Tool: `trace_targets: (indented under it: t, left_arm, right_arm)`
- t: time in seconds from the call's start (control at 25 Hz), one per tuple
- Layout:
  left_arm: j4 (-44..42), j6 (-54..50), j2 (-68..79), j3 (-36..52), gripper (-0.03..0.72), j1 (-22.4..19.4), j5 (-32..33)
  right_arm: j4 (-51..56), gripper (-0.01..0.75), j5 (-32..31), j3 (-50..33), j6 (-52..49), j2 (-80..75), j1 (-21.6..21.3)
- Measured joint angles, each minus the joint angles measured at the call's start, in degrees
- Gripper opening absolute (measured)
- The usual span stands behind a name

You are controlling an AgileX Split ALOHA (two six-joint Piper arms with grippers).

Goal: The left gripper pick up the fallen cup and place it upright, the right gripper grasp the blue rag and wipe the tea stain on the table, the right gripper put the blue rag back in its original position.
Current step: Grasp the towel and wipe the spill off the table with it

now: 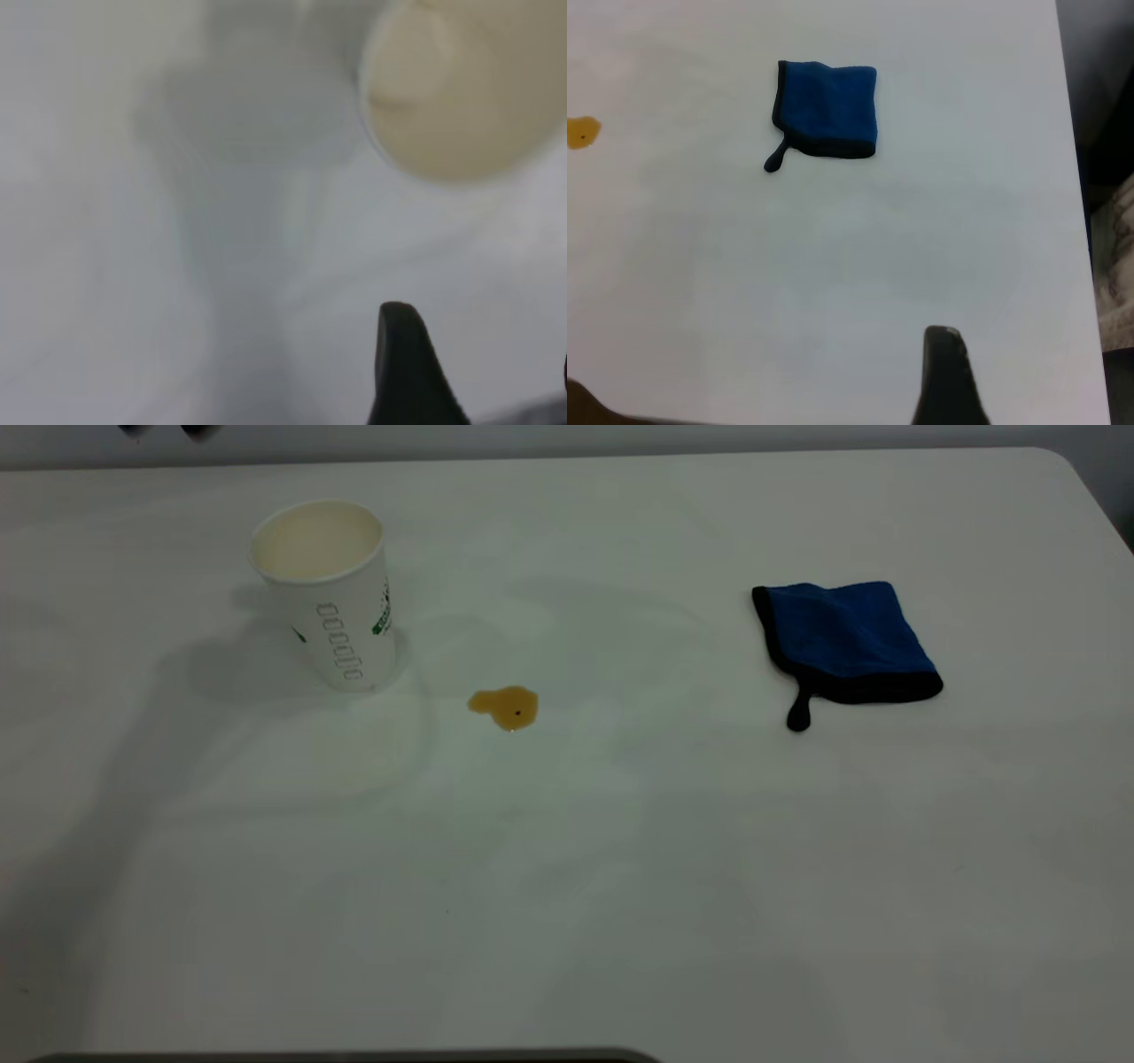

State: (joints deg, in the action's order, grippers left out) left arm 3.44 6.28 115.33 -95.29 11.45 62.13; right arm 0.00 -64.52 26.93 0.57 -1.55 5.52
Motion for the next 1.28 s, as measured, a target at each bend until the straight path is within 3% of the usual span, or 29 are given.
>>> trace_targets:
  t: [0.08, 0.44, 0.92, 1.28]
  left_arm:
    - [0.00, -0.50, -3.93, 0.00, 0.466, 0.93, 4.37]
    - [0.00, -4.22, -25.60, 4.51, 0.466, 7.39, 4.64]
    - [-0.15, -5.75, -60.83, 45.36, 0.466, 9.17, 4.33]
    - [-1.94, -5.75, -78.67, 64.55, 0.466, 9.17, -0.17]
  right_arm:
    - [0.00, 0.546, 0.00, 0.00, 0.00, 0.00, 0.00]
    - [0.00, 0.546, 0.00, 0.00, 0.00, 0.00, 0.00]
    - [0.00, 0.546, 0.00, 0.00, 0.00, 0.00, 0.00]
    - [0.00, 0.546, 0.00, 0.00, 0.00, 0.00, 0.00]
